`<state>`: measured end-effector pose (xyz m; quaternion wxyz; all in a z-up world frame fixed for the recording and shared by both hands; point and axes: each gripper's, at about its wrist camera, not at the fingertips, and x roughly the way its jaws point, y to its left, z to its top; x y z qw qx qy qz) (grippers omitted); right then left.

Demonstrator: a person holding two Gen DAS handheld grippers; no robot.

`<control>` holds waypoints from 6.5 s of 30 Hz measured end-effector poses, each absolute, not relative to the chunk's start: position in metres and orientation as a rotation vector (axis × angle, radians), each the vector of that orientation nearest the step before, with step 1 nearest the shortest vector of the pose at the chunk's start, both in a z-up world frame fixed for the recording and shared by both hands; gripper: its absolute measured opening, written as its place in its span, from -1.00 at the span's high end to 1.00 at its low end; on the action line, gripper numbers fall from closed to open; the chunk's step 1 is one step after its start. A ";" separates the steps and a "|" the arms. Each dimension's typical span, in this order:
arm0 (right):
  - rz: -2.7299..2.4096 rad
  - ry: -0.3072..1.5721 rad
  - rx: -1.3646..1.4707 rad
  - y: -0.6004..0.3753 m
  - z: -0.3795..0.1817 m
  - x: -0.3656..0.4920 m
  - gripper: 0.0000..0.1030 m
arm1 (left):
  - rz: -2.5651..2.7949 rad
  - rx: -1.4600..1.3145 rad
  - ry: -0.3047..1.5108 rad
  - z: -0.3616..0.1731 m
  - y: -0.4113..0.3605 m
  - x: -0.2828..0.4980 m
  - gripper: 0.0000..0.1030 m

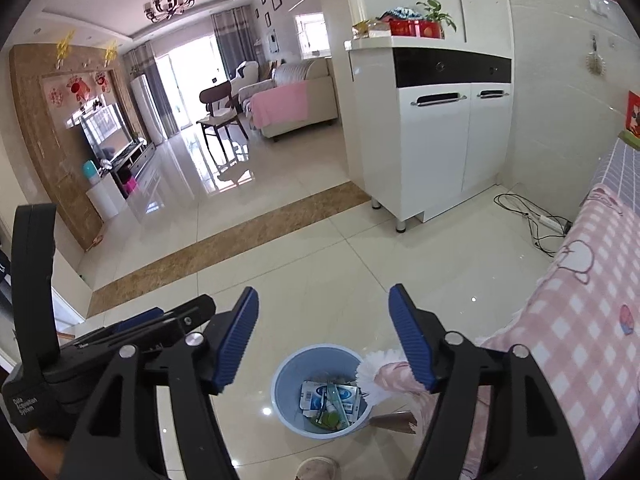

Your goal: Collect trash

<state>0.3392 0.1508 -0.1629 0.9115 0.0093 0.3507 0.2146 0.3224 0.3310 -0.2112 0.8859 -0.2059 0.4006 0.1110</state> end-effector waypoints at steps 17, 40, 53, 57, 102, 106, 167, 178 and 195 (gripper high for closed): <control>0.392 0.594 0.063 0.079 -0.093 0.289 -0.33 | 0.167 -0.308 0.703 -0.128 0.259 0.280 -0.41; -0.094 0.486 0.208 -0.252 -0.067 0.159 -0.38 | -0.394 -0.037 0.725 -0.079 -0.075 0.242 -0.44; -0.292 0.587 0.258 -0.380 -0.108 0.130 -0.38 | -0.599 0.106 0.830 -0.105 -0.226 0.252 -0.44; -0.323 0.630 0.260 -0.403 -0.116 0.137 -0.38 | -0.632 0.167 0.860 -0.113 -0.250 0.263 -0.44; 0.077 0.863 0.118 -0.372 -0.152 0.220 0.91 | -0.543 -0.038 1.006 -0.143 -0.214 0.292 -0.44; 0.024 0.792 0.151 -0.383 -0.137 0.201 0.91 | -0.570 -0.028 0.989 -0.135 -0.217 0.273 -0.44; 0.496 0.685 0.048 -0.033 -0.101 0.271 0.91 | -0.093 -0.336 0.712 -0.098 0.136 0.275 0.79; 0.673 0.767 -0.017 0.110 -0.130 0.314 0.91 | 0.135 -0.424 0.728 -0.131 0.268 0.281 0.79; 0.655 0.885 -0.063 0.211 -0.216 0.382 0.32 | 0.327 -0.513 0.857 -0.220 0.360 0.319 0.79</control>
